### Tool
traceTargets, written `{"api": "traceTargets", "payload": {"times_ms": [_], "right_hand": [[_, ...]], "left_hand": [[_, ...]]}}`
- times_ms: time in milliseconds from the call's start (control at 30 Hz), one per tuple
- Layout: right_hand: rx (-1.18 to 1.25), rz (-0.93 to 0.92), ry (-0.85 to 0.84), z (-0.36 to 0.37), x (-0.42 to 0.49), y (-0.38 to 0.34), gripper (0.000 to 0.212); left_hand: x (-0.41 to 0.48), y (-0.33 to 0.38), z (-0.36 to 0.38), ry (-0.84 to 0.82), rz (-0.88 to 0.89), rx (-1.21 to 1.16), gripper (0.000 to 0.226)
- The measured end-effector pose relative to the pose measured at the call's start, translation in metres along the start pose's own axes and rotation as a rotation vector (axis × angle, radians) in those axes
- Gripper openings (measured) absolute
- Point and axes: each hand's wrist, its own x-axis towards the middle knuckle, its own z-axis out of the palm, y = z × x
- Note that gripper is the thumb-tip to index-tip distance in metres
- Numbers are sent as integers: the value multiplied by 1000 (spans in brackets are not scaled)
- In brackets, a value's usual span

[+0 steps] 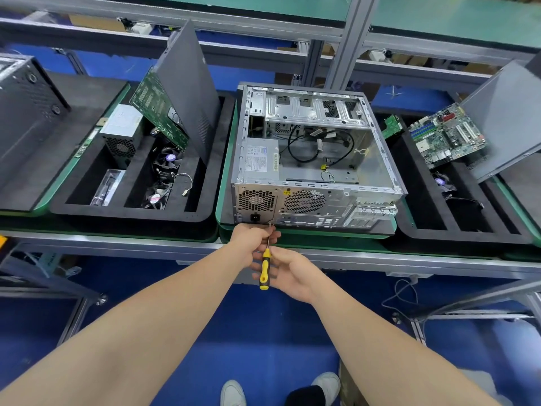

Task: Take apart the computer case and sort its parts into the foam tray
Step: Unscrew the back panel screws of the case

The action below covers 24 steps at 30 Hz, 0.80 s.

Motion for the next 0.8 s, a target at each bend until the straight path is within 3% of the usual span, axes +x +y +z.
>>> {"api": "traceTargets", "payload": {"times_ms": [133,500,667,800], "right_hand": [[-43,9,-39,0,1,-4,33],[-220,14,209,6,7,-11,22],[-412,-44,327,19,13,-13,4],[-502,-53,423,28,20,-11,11]], "left_hand": [[-1,2,-1,-15,-9,31,18],[0,0,-1,-15,26,22,18],[-5,5,0,-12,-2,-38,16],[-8,7,2,23,-2,-42,18]]}}
